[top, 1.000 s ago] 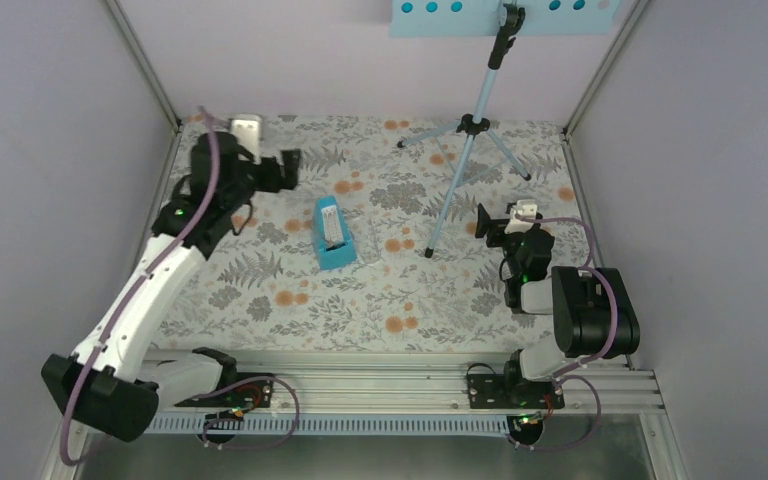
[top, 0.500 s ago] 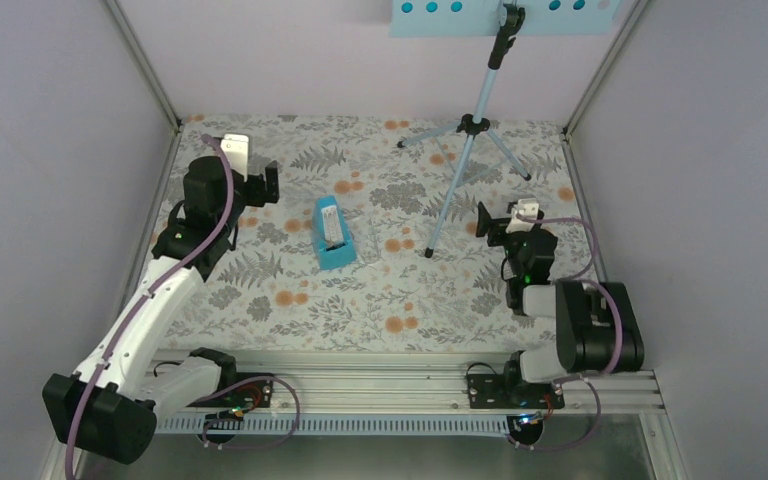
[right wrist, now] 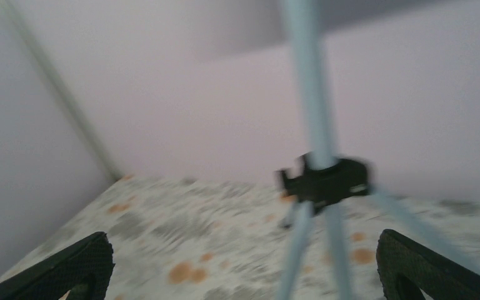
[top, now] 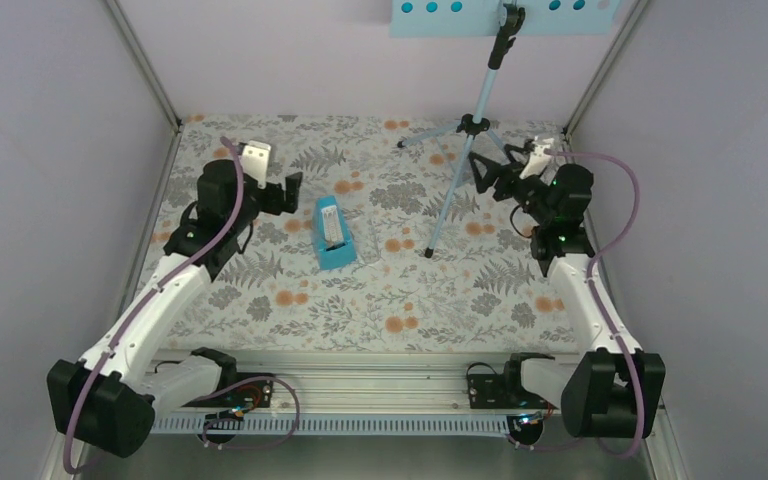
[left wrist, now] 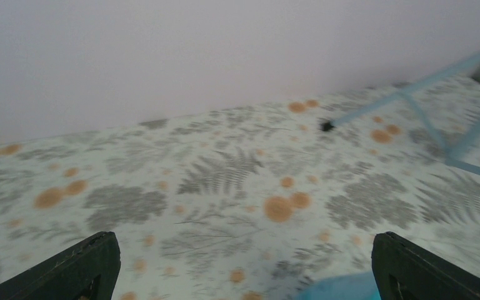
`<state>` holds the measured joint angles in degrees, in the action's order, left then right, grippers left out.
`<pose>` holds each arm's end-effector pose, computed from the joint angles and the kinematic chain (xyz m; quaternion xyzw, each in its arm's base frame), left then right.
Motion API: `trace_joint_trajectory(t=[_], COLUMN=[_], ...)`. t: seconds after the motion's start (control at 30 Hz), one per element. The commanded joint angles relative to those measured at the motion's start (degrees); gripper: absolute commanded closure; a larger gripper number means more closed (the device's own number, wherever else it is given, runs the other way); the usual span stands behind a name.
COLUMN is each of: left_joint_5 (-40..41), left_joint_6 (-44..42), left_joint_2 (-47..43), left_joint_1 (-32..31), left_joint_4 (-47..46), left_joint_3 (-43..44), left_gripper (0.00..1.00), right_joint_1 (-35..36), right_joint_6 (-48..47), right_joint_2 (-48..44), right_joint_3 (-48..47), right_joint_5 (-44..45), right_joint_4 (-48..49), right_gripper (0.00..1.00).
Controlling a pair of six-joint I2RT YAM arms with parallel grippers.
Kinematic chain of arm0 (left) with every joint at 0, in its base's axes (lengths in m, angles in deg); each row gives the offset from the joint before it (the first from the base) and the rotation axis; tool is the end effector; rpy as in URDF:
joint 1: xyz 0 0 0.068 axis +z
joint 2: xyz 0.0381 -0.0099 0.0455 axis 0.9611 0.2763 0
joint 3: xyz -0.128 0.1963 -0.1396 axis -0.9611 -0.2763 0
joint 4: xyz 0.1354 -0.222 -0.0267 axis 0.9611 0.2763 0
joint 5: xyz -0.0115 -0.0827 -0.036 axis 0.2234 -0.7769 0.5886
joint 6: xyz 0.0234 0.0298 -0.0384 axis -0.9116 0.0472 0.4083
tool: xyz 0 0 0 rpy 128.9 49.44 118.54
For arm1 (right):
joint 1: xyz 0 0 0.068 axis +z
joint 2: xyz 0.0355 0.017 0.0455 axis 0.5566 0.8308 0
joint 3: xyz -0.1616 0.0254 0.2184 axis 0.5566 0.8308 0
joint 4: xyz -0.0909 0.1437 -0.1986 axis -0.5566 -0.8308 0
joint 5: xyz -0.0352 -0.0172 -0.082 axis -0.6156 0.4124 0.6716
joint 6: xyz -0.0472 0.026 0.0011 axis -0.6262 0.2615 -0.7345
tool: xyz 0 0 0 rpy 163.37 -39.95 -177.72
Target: Pack up the instrument practice props
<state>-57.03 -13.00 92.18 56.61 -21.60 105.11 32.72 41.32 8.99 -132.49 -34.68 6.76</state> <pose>0.2322 -0.0709 0.3363 0.0875 0.8114 -0.0845 0.5717 0.2648 0.0111 0.3288 -0.0685 0.7143 0.2447 0.6520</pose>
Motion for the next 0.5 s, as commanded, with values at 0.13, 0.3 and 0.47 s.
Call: trace_joint_trajectory(t=[0.13,0.3,0.47], left_joint_5=[-18.30,-18.48,-21.16], left_joint_6=[0.77,1.45,1.65], left_joint_2=[6.84,10.27,13.68], left_joint_1=[-4.41,-5.70,-7.48], left_joint_4=[-2.03,-1.08,-1.50], left_joint_3=[1.07,1.85,2.10], left_gripper=[0.00,0.00,0.06], right_joint_1=[12.09,13.34,13.34], right_joint_6=[-1.90,1.79,10.04], right_joint_2=[-4.64,-14.12,-18.71], right_joint_3=[-2.24,4.26,9.91], right_joint_5=[-5.89,2.25,4.93], right_joint_4=[-15.53,-9.51,-4.64], right_gripper=[0.01,0.00,0.01])
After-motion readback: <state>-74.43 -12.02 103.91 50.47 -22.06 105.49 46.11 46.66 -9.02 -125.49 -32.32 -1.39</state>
